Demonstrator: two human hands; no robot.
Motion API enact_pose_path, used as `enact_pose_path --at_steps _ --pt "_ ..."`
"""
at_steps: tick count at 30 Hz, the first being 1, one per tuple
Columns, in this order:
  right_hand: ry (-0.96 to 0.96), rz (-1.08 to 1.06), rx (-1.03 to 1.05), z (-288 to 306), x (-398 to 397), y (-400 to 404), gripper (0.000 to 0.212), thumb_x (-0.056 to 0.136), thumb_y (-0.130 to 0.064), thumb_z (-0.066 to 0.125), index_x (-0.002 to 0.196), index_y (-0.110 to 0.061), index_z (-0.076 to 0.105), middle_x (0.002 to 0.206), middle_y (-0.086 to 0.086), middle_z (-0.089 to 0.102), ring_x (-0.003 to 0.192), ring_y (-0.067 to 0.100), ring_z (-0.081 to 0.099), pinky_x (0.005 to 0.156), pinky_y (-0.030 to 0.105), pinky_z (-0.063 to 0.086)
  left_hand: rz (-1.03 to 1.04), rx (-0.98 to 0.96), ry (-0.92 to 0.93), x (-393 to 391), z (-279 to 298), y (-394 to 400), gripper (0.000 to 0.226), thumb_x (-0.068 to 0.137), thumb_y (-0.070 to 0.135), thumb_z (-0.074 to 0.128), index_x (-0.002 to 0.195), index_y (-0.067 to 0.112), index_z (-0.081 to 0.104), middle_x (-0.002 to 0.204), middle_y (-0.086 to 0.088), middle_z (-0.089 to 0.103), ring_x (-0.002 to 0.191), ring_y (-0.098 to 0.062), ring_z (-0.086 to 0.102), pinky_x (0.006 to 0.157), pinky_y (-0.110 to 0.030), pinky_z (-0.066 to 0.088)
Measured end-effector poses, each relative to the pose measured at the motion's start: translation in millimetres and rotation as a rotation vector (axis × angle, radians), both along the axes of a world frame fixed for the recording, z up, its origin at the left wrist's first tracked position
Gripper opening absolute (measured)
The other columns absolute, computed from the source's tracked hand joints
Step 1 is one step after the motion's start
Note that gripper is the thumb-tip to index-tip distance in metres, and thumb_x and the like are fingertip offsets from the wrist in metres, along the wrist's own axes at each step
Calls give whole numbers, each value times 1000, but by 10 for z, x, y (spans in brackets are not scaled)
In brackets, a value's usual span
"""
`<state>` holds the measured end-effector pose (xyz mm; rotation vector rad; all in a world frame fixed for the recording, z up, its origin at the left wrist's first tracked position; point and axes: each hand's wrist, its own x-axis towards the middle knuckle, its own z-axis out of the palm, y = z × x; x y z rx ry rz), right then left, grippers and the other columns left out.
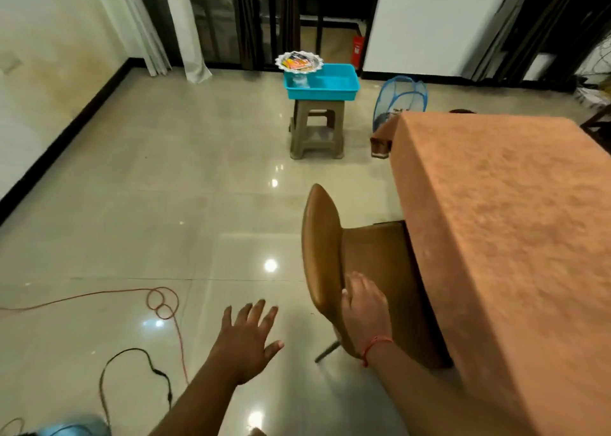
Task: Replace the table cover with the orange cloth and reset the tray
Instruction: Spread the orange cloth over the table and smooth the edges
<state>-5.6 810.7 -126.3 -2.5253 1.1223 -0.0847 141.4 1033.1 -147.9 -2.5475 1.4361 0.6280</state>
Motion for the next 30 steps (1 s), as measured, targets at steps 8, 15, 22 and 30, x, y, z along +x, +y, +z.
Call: enact_pose_path --at_steps 8,15,22,30 --pt "-119 147 -157 354 1954 -280 42 96 -37 41 133 -20 53 140 6 55 130 25 49 110 45 39 179 -190 -114 1759 405 -67 87 83 77 -10 156 30 -2 166 -5 -4 152 -31 3 117 -61 3" --pt "23 302 1 73 3579 -637 63 100 -52 34 156 -29 17 166 -1 3 153 21 2 123 48 11 171 -100 -134 3285 383 -618 81 92 75 5 155 27 20 163 -8 19 147 -35 26 113 -66 20" --pt "106 299 59 0 4947 -1329 70 97 -64 28 157 -33 9 166 -2 -6 153 22 -3 122 50 7 169 -60 -199 4855 550 -1420 86 89 77 -1 156 26 17 164 -9 16 148 -35 24 113 -64 18" --pt "151 175 56 -90 6384 -2429 81 86 -74 12 156 -35 3 166 -1 -8 153 25 -5 121 53 5 -23 -122 -193 6517 349 -2921 79 93 75 16 152 25 32 158 -10 32 141 -36 38 107 -67 30"
